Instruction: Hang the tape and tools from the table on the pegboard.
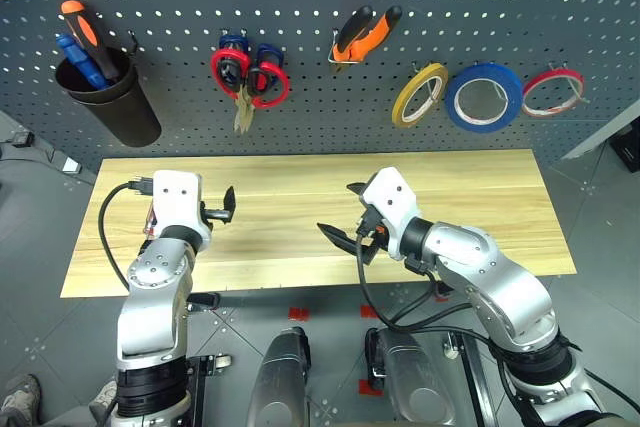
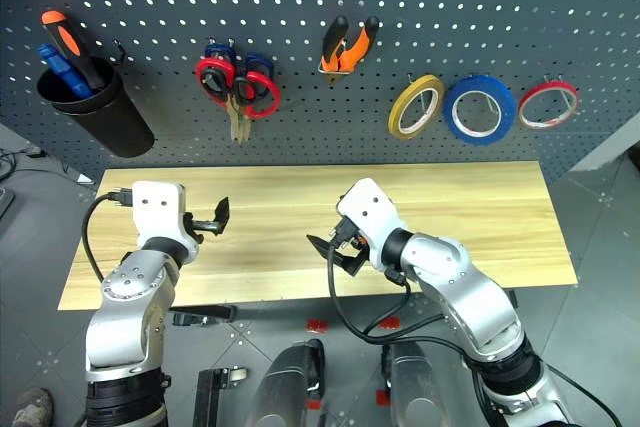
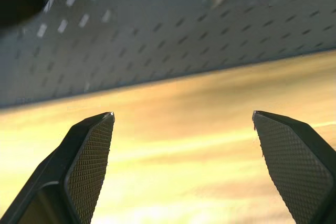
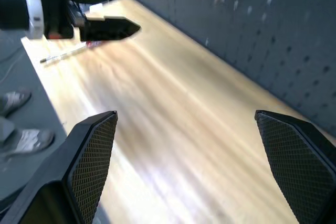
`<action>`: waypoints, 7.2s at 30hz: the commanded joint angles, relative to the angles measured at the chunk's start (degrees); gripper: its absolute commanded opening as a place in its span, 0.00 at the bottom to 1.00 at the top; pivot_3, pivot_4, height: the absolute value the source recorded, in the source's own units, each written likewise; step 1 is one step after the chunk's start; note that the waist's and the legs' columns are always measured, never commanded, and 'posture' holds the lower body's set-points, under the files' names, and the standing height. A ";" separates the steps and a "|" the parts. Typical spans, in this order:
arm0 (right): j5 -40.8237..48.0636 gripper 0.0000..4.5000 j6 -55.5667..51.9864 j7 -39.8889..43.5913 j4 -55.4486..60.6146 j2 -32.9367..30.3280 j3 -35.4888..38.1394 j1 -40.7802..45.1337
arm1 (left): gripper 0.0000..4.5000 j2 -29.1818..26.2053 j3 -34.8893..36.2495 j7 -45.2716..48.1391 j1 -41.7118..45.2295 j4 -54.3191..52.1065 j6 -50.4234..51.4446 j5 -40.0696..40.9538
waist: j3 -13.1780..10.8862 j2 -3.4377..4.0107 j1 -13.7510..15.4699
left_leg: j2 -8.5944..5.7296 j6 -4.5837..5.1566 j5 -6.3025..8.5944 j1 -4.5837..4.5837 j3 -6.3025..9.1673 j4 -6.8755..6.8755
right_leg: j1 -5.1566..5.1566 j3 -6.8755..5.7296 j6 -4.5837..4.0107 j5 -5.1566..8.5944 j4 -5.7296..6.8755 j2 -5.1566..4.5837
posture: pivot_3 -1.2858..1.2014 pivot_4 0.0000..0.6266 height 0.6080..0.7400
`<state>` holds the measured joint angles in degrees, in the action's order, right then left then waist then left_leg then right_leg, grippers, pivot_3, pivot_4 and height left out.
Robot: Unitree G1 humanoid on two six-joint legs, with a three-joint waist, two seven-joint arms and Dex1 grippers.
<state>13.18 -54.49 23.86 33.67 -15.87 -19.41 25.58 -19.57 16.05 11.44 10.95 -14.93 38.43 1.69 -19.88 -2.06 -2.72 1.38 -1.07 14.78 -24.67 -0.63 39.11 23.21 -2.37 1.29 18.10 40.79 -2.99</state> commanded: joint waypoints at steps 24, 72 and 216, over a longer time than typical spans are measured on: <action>5.08 1.00 -16.48 -3.69 -1.53 11.57 -5.16 16.98 | 0.99 -9.93 10.44 -4.58 11.66 30.13 1.87 6.38 | -0.49 0.04 -0.68 | 0.05 0.11 0.05 0.01 0.05 -0.23 | 0.11 -0.03 -0.02 0.00 -0.13 0.02 | 0.48 0.66 1.00; 5.13 1.00 -3.42 -0.17 -4.09 12.77 -8.82 21.15 | 0.99 -11.26 9.27 -10.67 17.63 50.85 -8.36 7.14 | -2.15 0.06 -0.52 | 0.07 -0.12 -0.06 -0.11 0.00 -0.99 | 0.14 -0.20 -0.05 -0.01 -1.09 -0.04 | 0.48 0.71 1.00; 1.90 1.00 19.89 8.03 -7.09 3.13 5.03 18.77 | 0.89 -13.97 7.66 -5.20 27.37 37.63 -49.71 8.48 | 7.13 -0.27 -0.80 | 0.24 -0.22 -0.40 0.03 -0.04 -0.13 | 0.09 0.00 -0.39 -0.32 -0.01 0.29 | 0.47 0.30 1.00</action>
<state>14.29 -34.82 32.31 23.99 -13.18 -16.12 43.96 -32.50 22.06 7.08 38.49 26.72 -11.38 9.20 -12.75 -2.33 -3.52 1.63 -1.30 14.37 -24.65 -0.66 38.98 23.30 -2.37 0.90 17.78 40.78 -2.70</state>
